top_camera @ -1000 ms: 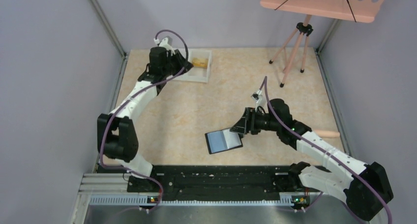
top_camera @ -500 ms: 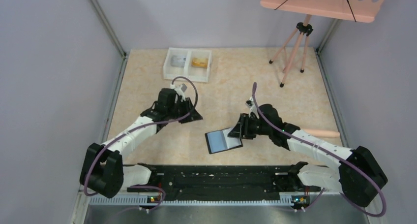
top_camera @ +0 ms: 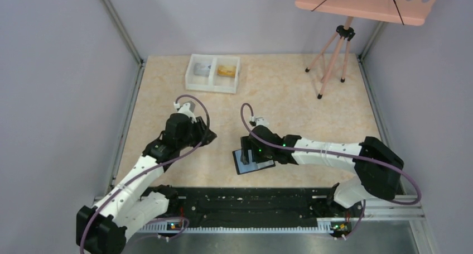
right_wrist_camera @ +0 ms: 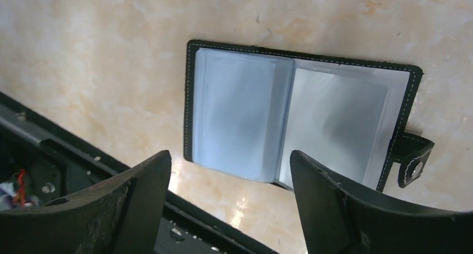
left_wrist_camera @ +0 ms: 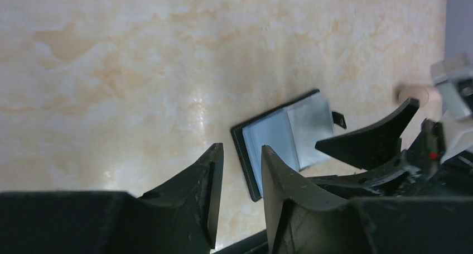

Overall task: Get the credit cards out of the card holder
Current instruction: Remove the credit card from the card holder.

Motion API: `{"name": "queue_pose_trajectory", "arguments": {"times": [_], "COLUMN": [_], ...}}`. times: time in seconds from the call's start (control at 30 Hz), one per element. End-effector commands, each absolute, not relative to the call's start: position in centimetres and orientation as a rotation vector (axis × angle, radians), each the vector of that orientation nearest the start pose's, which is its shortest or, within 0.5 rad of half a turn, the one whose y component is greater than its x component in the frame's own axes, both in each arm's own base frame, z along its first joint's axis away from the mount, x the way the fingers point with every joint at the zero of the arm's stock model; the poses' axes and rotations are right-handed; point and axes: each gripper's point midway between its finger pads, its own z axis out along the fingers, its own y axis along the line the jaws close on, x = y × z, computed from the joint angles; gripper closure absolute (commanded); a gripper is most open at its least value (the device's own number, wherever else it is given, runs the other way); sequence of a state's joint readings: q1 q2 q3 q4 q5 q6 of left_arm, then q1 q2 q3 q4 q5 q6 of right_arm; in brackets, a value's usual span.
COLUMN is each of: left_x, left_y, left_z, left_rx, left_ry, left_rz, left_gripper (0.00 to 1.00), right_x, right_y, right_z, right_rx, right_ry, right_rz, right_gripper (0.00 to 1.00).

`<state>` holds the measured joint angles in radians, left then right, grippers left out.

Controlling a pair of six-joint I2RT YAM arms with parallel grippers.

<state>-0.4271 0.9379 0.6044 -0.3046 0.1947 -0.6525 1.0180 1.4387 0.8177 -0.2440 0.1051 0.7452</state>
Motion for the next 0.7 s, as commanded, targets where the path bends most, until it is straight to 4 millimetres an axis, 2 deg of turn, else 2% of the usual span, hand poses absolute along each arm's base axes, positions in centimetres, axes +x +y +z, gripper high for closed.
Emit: {"name": "queue_pose_trajectory", "arguments": {"times": [0.0, 0.13, 0.27, 0.5, 0.67], "left_x": [25.3, 25.0, 24.3, 23.8, 23.8], "left_y": [-12.3, -9.4, -8.0, -8.1, -8.5], "left_z": [17.5, 19.8, 20.6, 20.6, 20.2], "left_rx": [-0.254, -0.309, -0.348, -0.331, -0.323], "left_ry": [2.139, 2.023, 1.964, 1.958, 1.975], "left_rz": [-0.518, -0.407, -0.371, -0.393, -0.407], "left_gripper": [0.61, 0.54, 0.52, 0.52, 0.52], "right_x": [19.1, 19.4, 19.3, 18.9, 18.9], "right_y": [31.5, 31.4, 32.3, 32.8, 32.5], "right_z": [7.4, 6.9, 6.4, 4.7, 4.1], "right_rx": [-0.277, -0.278, -0.304, -0.36, -0.375], "right_ry": [2.485, 2.477, 2.481, 2.511, 2.519], "right_rz": [0.477, 0.366, 0.336, 0.239, 0.191], "right_gripper": [0.2, 0.16, 0.15, 0.16, 0.22]}}
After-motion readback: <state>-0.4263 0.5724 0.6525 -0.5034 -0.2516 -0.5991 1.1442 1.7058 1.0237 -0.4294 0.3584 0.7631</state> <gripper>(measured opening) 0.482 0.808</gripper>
